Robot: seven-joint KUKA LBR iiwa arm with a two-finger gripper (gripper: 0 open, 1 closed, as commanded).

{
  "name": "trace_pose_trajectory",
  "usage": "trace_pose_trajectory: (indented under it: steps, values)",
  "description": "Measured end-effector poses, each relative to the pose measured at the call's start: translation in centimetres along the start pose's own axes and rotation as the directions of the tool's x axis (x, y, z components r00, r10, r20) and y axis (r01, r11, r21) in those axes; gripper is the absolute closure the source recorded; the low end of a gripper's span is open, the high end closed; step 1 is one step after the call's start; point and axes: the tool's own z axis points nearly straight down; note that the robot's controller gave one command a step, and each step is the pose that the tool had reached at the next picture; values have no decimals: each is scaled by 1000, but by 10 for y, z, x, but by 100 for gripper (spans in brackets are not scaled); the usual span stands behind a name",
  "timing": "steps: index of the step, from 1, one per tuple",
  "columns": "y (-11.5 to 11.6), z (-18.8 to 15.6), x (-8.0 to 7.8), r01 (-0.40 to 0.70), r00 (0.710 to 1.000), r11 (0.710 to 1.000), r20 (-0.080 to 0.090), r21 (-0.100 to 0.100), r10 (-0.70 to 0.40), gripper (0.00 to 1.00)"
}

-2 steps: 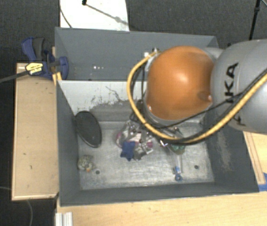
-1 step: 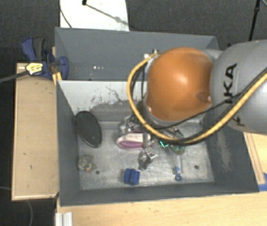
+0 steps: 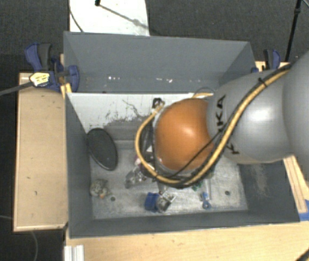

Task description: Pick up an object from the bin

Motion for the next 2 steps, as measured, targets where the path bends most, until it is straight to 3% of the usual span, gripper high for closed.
trace_pose_trajectory:
  steps: [1,2]
  values:
    - [-29,33,37,169,986,986,7,5,-169,0]
    - [-29,31,34,166,986,986,12,7,-167,100]
